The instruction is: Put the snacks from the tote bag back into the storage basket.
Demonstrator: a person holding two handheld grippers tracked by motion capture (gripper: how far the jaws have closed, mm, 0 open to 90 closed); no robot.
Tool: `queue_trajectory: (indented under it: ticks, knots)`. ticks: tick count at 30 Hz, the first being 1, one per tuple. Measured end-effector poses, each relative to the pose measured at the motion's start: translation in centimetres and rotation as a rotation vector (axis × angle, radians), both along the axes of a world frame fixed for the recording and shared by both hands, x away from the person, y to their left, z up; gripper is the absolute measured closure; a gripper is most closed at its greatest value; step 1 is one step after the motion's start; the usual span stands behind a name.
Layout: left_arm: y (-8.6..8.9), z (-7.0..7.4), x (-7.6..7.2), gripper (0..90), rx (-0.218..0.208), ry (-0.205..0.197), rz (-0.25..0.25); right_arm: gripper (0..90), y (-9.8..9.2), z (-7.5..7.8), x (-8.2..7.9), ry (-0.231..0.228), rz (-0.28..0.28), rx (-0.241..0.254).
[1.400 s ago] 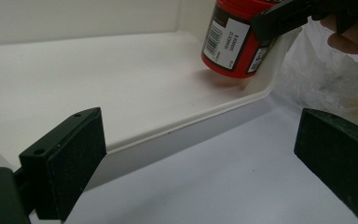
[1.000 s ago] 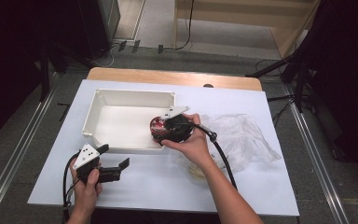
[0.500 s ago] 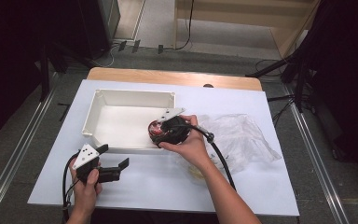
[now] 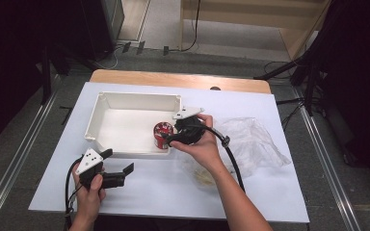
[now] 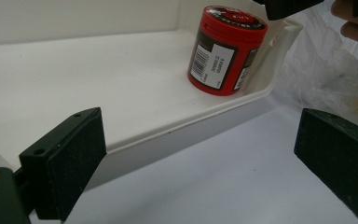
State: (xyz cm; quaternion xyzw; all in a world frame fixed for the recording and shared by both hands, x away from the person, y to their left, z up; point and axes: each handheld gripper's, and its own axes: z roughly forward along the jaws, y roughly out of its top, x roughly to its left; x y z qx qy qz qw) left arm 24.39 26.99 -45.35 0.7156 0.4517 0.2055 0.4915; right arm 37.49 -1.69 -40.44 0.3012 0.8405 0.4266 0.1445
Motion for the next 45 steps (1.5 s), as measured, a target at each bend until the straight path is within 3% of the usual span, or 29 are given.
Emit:
queue_trajectory:
  ticks: [29, 45]
  knots:
    - [-0.1, -0.2, 0.1, 2.2, 0.009, -0.001, 0.001, 14.3, -5.7, 1.4, -1.3, -0.05, -0.129, 0.046]
    - [0.1, -0.5, 0.0, 2.2, -0.011, 0.001, -0.001, 14.3, -8.9, 0.6, -2.1, -0.044, -0.184, 0.073]
